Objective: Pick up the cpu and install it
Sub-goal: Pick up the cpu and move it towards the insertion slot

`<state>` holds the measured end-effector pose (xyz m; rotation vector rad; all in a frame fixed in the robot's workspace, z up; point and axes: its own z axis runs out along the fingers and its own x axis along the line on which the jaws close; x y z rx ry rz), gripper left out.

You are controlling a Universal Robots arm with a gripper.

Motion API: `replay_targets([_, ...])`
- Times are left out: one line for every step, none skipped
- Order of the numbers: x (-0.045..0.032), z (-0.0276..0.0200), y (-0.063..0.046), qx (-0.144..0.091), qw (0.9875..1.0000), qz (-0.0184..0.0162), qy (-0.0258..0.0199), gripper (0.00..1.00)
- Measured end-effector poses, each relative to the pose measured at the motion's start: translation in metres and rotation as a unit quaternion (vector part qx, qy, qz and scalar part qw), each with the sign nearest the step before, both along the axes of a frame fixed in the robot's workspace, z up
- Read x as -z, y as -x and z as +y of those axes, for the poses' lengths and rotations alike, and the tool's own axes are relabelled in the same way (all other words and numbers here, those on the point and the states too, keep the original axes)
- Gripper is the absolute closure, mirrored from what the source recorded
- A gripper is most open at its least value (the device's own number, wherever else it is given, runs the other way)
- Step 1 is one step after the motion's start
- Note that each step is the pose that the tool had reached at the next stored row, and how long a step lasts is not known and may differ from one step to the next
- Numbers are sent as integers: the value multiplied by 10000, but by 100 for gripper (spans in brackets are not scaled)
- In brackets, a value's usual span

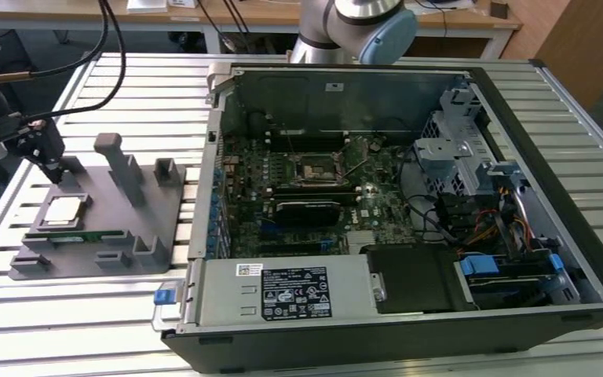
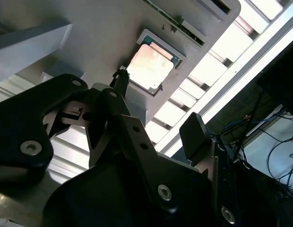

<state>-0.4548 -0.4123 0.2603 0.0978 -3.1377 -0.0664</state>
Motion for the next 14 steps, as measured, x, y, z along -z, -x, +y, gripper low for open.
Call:
replay_targets([19,0,0,0,10000,0,0,29])
replay_targets([38,0,0,0,10000,-1,0,29])
replay_targets([56,0,0,0,10000,0,0,29])
replay_targets([74,0,0,0,10000,0,0,29])
replay_targets([92,0,0,0,10000,0,0,29])
replay_targets([109,0,0,0,10000,-1,0,29])
replay_targets([115,0,0,0,10000,-1,0,29])
replay_targets([115,-1,0,0,10000,0,3,29])
replay_targets([115,-1,0,0,10000,0,5,29])
replay_targets([115,-1,0,-1,10000,0,6,29])
replay_targets([115,-1,0,-1,10000,0,6,29])
replay_targets([121,0,-1,-1,10000,-2,5,29])
replay_targets([135,0,-1,0,10000,-3,5,29])
replay_targets([153,0,0,0,10000,-2,5,29])
